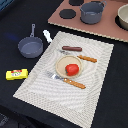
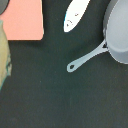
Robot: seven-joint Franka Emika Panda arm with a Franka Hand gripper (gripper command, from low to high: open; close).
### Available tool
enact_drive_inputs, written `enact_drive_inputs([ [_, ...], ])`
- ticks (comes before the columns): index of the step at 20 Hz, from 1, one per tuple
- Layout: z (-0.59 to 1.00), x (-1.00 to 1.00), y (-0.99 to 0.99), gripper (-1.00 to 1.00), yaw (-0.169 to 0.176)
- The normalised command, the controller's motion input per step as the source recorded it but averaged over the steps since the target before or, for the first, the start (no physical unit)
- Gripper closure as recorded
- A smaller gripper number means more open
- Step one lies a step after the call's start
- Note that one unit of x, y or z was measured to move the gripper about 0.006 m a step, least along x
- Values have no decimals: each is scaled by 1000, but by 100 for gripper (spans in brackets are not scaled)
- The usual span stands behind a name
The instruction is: Interact with the objects in diverse but meaningful ways.
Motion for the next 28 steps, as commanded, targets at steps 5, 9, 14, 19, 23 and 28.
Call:
enact_drive_inputs([
  [5, -99, 46, -47, -100, 0],
  [9, -269, 132, -6, -100, 0],
  [14, -337, 21, -59, -100, -23],
  [19, -395, 15, 0, -100, -3],
  [23, -434, 121, 1, -100, -14],
  [28, -465, 29, 0, -100, -24],
])
